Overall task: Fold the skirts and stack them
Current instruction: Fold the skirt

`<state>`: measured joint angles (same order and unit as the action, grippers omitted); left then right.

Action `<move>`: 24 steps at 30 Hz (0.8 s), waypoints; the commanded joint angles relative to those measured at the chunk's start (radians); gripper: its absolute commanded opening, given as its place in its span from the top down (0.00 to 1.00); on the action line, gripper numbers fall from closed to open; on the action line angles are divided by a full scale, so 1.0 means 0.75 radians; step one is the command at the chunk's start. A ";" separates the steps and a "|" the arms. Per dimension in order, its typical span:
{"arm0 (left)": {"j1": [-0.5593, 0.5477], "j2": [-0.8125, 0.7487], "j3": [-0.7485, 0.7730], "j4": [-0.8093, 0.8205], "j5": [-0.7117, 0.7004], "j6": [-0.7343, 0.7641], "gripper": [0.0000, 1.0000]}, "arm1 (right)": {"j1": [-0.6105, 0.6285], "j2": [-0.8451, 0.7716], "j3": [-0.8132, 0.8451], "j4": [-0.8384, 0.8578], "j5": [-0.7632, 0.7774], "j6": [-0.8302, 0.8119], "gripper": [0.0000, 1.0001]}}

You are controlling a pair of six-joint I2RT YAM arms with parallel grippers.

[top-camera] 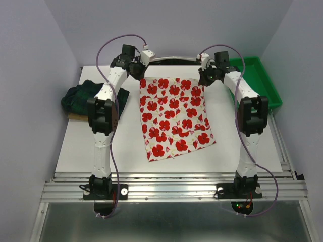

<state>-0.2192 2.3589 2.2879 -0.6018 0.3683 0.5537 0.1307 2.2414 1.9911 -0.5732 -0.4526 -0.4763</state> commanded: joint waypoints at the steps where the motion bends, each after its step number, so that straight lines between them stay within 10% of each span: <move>1: 0.030 -0.337 -0.152 0.044 0.047 0.031 1.00 | -0.011 -0.239 -0.063 0.065 0.008 -0.077 0.99; 14: 0.008 -0.977 -0.986 0.007 0.173 0.180 1.00 | -0.011 -0.665 -0.613 0.063 -0.143 -0.418 0.99; 22: -0.168 -1.319 -1.605 0.070 0.260 0.239 1.00 | -0.011 -1.002 -1.319 0.264 -0.182 -0.751 0.99; 24: -0.316 -1.339 -1.706 0.095 0.247 0.235 1.00 | -0.011 -1.059 -1.429 0.340 -0.160 -0.766 0.78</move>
<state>-0.3233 1.4101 1.1568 -0.5468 0.5564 0.6937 0.1345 1.5307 1.0420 -0.4614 -0.6151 -0.9276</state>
